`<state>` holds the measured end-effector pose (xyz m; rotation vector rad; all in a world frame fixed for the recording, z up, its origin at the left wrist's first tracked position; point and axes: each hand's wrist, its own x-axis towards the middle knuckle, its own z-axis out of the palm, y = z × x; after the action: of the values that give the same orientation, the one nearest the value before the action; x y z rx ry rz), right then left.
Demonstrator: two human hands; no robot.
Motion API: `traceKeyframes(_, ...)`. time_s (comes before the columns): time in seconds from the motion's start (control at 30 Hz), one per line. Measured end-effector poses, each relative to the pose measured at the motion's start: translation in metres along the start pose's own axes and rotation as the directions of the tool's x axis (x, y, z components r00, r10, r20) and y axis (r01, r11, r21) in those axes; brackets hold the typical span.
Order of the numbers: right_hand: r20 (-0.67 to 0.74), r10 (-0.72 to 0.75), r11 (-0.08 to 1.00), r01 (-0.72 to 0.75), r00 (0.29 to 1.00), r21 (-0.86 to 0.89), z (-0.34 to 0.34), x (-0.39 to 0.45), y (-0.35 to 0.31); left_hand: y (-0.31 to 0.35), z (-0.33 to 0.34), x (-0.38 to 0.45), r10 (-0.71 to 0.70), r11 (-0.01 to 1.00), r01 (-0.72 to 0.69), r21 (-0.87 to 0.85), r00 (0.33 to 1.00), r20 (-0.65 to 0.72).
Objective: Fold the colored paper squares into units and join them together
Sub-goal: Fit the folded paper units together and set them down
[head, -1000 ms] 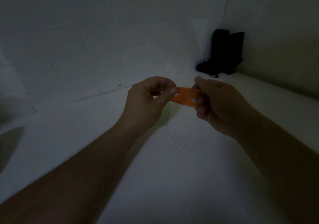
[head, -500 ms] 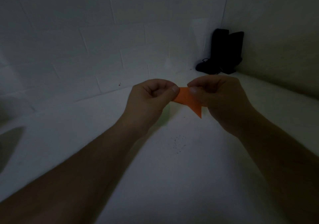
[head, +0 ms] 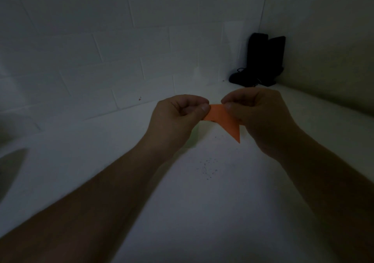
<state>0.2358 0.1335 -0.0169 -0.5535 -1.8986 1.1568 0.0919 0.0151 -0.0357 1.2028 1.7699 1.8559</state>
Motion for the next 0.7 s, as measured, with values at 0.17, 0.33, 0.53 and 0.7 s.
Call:
traceKeyframes(0.17,0.004,0.015,1.000,-0.014,1.000,-0.025,0.000,-0.001,-0.002,-0.005,0.000,0.003,-0.051,0.998,0.050,0.024,0.998,0.043)
traceKeyframes(0.33,-0.017,0.004,0.998,-0.005,1.000,-0.058,-0.001,-0.002,-0.002,-0.008,-0.002,0.004,-0.086,0.996,0.082,0.042,0.993,0.084)
traceKeyframes(0.53,0.141,-0.045,0.959,0.082,0.989,-0.270,-0.001,-0.004,-0.004,-0.003,-0.003,-0.004,-0.039,0.986,0.015,0.166,0.988,0.146)
traceKeyframes(0.7,0.193,-0.070,0.933,0.133,0.979,-0.334,0.001,-0.007,-0.008,-0.001,-0.004,-0.005,-0.026,0.977,-0.011,0.212,0.985,0.169)
